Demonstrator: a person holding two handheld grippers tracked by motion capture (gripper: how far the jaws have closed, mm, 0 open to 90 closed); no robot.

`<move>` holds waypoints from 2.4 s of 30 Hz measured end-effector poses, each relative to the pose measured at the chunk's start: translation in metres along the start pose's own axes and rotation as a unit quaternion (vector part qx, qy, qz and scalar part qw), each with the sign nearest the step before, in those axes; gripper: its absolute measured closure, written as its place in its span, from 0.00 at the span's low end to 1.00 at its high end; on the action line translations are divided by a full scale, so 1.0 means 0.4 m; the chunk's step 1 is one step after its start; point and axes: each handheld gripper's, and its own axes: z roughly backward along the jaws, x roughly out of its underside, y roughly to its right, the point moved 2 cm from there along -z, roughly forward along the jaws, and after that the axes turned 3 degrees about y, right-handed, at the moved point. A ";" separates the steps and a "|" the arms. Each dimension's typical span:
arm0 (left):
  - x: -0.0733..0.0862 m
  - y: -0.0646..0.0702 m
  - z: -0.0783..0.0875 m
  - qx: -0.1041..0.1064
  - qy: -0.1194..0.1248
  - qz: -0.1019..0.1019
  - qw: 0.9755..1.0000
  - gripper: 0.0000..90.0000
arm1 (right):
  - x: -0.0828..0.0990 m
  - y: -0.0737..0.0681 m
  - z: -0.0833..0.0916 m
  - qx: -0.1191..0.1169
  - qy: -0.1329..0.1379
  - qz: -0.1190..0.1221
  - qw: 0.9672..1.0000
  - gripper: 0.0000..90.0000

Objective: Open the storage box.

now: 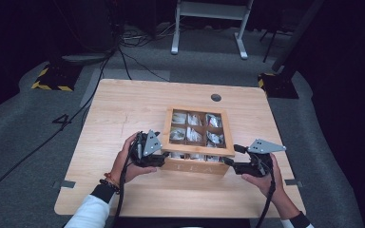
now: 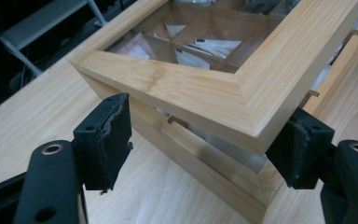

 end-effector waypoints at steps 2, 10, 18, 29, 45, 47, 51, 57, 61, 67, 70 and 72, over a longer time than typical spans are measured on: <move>-0.004 0.000 0.001 -0.003 0.006 -0.001 1.000 0.31 | -0.003 0.001 0.001 0.000 0.005 -0.003 1.000 0.39; -0.017 0.007 0.005 -0.004 0.020 -0.037 0.999 0.42 | -0.010 0.004 0.005 0.002 0.014 -0.006 1.000 0.41; -0.027 -0.005 0.012 -0.008 0.034 -0.032 0.999 0.46 | 0.003 0.016 0.012 0.008 0.009 -0.005 1.000 0.40; -0.057 -0.040 0.013 -0.018 0.073 -0.007 0.997 0.54 | 0.034 0.049 0.022 0.013 0.004 -0.018 1.000 0.40; -0.080 -0.072 0.000 -0.016 0.095 0.017 0.995 0.55 | 0.116 0.124 0.043 0.042 -0.020 -0.021 0.999 0.36; -0.085 -0.081 -0.004 -0.013 0.101 0.022 0.995 0.54 | 0.132 0.133 0.042 0.053 -0.035 -0.008 0.998 0.36; -0.096 -0.087 -0.006 -0.018 0.108 0.020 0.994 0.55 | 0.156 0.152 0.045 0.058 -0.048 -0.018 0.997 0.36; -0.114 -0.094 -0.015 -0.012 0.108 0.011 0.994 0.57 | 0.177 0.173 0.050 0.065 -0.059 -0.031 0.996 0.36; -0.120 -0.099 -0.018 -0.005 0.107 0.007 0.994 0.57 | 0.186 0.180 0.053 0.063 -0.060 -0.043 0.995 0.36; -0.134 -0.118 -0.020 -0.002 0.117 0.018 0.993 0.57 | 0.193 0.184 0.047 0.059 -0.063 -0.050 0.995 0.36; -0.142 -0.132 -0.022 0.002 0.125 0.026 0.992 0.57 | 0.193 0.182 0.046 0.058 -0.066 -0.050 0.995 0.36; -0.145 -0.137 -0.023 0.002 0.128 0.028 0.991 0.58 | 0.194 0.182 0.045 0.058 -0.066 -0.050 0.995 0.36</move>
